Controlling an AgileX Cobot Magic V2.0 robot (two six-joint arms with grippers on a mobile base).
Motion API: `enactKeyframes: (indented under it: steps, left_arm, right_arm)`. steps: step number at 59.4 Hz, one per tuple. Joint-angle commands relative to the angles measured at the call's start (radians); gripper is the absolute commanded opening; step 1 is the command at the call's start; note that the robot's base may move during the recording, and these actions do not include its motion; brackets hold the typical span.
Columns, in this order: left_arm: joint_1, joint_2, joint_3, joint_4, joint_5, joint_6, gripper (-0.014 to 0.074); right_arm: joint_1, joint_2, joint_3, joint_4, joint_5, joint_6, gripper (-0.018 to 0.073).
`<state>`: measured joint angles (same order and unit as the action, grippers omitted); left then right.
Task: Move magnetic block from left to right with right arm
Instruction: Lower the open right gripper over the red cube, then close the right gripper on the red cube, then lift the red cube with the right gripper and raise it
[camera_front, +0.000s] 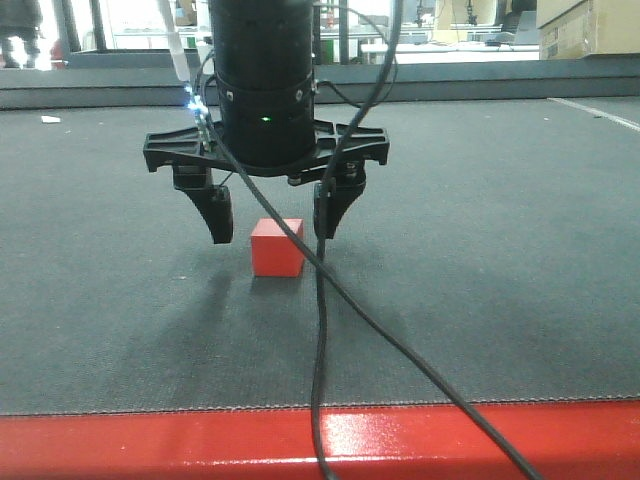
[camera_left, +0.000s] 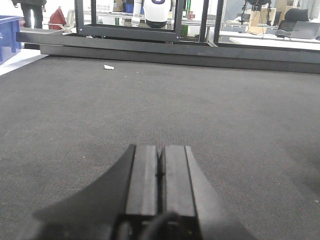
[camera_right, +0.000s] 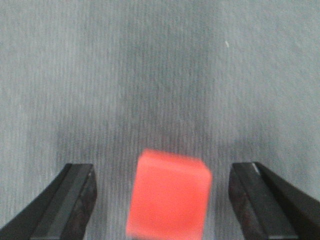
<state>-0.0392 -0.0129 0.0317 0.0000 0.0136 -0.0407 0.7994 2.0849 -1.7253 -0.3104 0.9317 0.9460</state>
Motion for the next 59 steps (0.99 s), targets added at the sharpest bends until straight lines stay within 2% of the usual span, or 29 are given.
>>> enactKeyframes:
  steps: [1, 5, 9, 18, 22, 29, 38, 47, 59]
  left_arm:
    - [0.003, -0.015, 0.009, 0.000, -0.088, -0.007, -0.0116]
    - [0.003, -0.015, 0.009, 0.000, -0.088, -0.007, -0.0116]
    - [0.003, -0.015, 0.009, 0.000, -0.088, -0.007, -0.0116]
    - [0.003, -0.015, 0.009, 0.000, -0.088, -0.007, -0.0116]
    - [0.003, -0.015, 0.009, 0.000, -0.088, -0.007, -0.0116]
    - [0.003, -0.015, 0.009, 0.000, -0.088, -0.007, -0.0116]
    - [0.003, -0.015, 0.009, 0.000, -0.088, -0.007, -0.0116]
    - [0.003, -0.015, 0.009, 0.000, -0.088, -0.007, -0.0116]
    - [0.003, -0.015, 0.009, 0.000, -0.088, -0.007, -0.0116]
  right_arm:
    - [-0.015, -0.051, -0.037, -0.034, -0.044, 0.002, 0.0630]
    - [-0.018, -0.044, -0.037, -0.028, -0.040, 0.002, 0.0594]
    - [-0.023, -0.040, -0.037, -0.026, -0.039, 0.002, 0.0519]
    - [-0.024, -0.040, -0.037, 0.004, -0.038, 0.001, 0.0242]
    - [-0.024, -0.039, -0.037, 0.018, -0.039, 0.001, 0.0177]
    - [-0.024, -0.045, -0.037, 0.025, -0.041, -0.028, 0.0159]
    - [-0.039, -0.094, -0.037, 0.027, -0.055, -0.153, 0.0159]
    - [-0.074, -0.165, -0.036, 0.040, -0.050, -0.314, 0.0159]
    - [-0.139, -0.293, 0.031, 0.126, -0.065, -0.523, 0.0159]
